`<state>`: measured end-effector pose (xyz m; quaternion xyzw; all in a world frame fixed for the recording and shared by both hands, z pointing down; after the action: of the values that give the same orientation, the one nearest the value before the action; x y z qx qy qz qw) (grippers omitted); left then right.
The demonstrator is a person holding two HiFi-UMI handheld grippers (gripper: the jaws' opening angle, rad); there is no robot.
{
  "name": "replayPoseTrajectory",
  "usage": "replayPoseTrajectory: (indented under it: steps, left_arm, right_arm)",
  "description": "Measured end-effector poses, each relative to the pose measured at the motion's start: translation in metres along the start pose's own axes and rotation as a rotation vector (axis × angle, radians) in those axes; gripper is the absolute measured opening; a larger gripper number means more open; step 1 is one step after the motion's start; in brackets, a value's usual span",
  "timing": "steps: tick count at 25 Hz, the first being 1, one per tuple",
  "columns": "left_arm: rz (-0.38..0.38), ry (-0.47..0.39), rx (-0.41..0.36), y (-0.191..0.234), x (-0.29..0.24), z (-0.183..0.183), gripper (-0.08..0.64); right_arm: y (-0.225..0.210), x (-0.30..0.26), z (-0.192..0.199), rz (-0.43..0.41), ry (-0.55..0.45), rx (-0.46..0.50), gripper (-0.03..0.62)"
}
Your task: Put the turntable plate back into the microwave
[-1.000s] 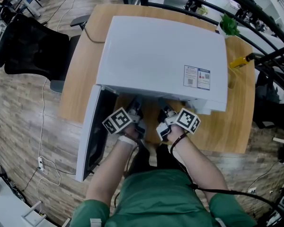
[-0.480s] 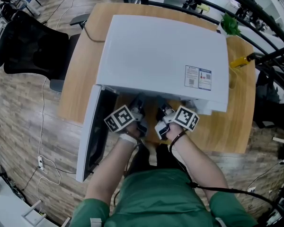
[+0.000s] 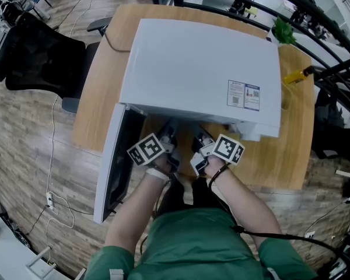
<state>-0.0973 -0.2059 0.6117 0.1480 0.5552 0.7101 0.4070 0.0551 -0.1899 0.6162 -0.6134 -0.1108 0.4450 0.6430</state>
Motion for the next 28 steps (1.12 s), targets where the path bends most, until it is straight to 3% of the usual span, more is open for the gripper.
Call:
replayPoseTrajectory:
  steps: [28]
  left_arm:
    - [0.000,0.066,-0.100,-0.029,0.040,0.047,0.049]
  right_arm:
    - [0.019,0.047,0.024,-0.031,0.057,0.153,0.044]
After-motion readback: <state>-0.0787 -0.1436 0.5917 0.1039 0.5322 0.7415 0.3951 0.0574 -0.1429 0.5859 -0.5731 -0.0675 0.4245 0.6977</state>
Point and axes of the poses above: the fingertips, and each gripper's own axes: x backward along the fingers, y to its left, z out of its underside, the point moved 6 cm from there along x, backward along the fingers, and after that the axes turned 6 degrees about z, right-handed, at the moved point
